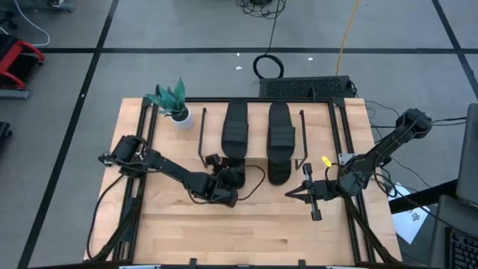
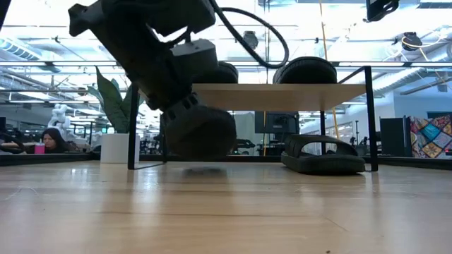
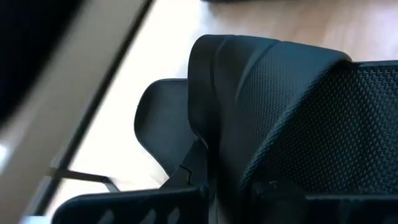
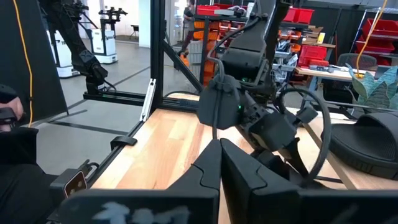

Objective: Pick and place slides into the shelf
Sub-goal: Put the black slipper under the shelf, then adjust the shelf

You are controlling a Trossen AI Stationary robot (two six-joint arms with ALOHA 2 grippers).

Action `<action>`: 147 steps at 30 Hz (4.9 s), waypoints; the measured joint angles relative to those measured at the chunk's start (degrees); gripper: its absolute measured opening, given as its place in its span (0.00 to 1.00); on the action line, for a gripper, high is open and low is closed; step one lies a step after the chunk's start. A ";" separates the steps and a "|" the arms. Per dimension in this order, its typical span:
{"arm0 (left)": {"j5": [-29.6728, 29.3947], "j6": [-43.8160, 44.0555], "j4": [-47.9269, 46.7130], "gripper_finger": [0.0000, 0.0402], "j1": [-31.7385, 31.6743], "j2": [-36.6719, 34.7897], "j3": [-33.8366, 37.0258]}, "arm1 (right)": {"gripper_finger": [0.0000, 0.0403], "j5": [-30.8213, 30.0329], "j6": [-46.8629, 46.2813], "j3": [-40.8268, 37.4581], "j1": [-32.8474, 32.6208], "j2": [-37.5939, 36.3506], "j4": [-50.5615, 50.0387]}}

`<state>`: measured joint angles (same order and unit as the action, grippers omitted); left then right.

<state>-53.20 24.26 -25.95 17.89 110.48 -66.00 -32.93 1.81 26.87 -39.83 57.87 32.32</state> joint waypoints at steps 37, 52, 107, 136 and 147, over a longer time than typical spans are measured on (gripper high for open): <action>14.14 -0.93 2.77 0.69 0.47 -0.18 2.40 | 0.00 0.00 0.36 0.00 -0.02 0.00 0.00; 13.32 -3.06 -6.06 0.68 2.03 0.08 -4.20 | 0.00 -0.01 0.34 0.00 -0.01 0.02 -0.02; 22.40 -4.86 -3.85 0.77 11.45 -0.05 -11.73 | 0.00 0.00 0.34 0.00 -0.02 0.02 -0.03; 5.50 -4.37 -5.36 0.01 19.06 -7.95 -2.46 | 0.00 0.00 3.20 0.02 -0.04 0.00 0.47; -12.94 53.48 -52.44 0.00 25.17 -21.57 -0.12 | 0.00 0.00 2.04 0.07 -0.04 0.02 0.02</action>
<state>-66.14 77.75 -78.38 43.06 88.92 -66.12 -32.93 3.85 26.94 -39.88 57.89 32.34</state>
